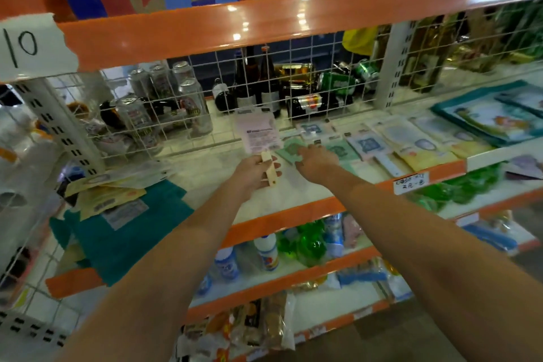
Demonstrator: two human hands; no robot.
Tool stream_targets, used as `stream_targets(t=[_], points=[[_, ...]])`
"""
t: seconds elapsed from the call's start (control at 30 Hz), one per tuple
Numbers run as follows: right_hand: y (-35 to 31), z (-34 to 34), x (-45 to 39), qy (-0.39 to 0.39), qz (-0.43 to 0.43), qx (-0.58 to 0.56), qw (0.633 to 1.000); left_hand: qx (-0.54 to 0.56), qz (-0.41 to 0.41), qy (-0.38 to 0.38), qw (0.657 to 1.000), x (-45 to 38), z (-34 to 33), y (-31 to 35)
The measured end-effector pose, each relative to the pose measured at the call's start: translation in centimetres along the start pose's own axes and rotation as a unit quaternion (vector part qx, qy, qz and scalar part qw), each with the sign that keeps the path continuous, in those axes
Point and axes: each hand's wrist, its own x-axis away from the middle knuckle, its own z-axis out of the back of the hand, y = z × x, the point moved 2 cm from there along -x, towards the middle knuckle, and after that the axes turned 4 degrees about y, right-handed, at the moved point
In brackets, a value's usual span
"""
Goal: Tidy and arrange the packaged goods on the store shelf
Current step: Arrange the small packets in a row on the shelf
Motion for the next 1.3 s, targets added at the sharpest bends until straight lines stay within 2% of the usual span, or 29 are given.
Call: stream_targets(t=[0.27,0.5,0.9,1.3], points=[[6.8,0.7,1.1,0.002,-0.048,-0.004,0.999,0.077,0.03,-0.048,0.995,-0.5,-6.1,-0.1],[13.8,2.8,1.6,0.051,-0.051,-0.016,0.997,0.101,0.036,-0.036,0.994,-0.6,-12.4,1.1],[21.9,4.0,-0.1,0.034,-0.025,-0.004,0.999,0.045,0.027,-0.018,0.998,-1.5,-21.7,1.9],[22.0,4.7,-3.8,0.022,-0.034,-0.026,0.999,-0.063,0.011,0.002,0.998,-5.6,-22.8,2.7]])
